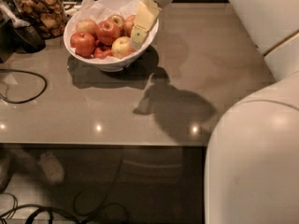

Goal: Pick apple from white bowl

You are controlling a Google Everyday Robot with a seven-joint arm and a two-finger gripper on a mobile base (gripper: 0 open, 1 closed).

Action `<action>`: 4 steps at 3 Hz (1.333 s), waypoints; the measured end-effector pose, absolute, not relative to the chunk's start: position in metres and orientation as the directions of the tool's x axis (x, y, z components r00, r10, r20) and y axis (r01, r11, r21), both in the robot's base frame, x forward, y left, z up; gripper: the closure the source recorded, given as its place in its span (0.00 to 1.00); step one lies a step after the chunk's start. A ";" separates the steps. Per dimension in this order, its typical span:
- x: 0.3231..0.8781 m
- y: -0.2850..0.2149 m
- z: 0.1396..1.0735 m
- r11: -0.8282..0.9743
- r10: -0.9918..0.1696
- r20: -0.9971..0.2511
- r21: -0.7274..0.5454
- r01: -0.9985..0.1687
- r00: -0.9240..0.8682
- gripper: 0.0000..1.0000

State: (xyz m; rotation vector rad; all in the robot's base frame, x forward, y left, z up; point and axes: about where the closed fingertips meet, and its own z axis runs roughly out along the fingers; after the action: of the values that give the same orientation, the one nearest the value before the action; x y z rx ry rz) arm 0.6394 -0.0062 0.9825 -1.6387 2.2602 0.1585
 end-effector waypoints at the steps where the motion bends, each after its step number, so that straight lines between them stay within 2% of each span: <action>1: 0.648 0.004 0.981 0.329 -0.896 -0.348 -0.098 -0.939 -0.277 0.00; 4: 0.665 0.028 0.964 0.310 -0.894 -0.356 -0.050 -0.950 -0.273 0.00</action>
Offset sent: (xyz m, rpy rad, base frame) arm 0.0019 0.0127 -0.0058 -0.0374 0.1123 0.0481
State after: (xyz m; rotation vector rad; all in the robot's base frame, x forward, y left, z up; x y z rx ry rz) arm 0.6652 0.0284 0.9636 -1.6591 2.2639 0.2471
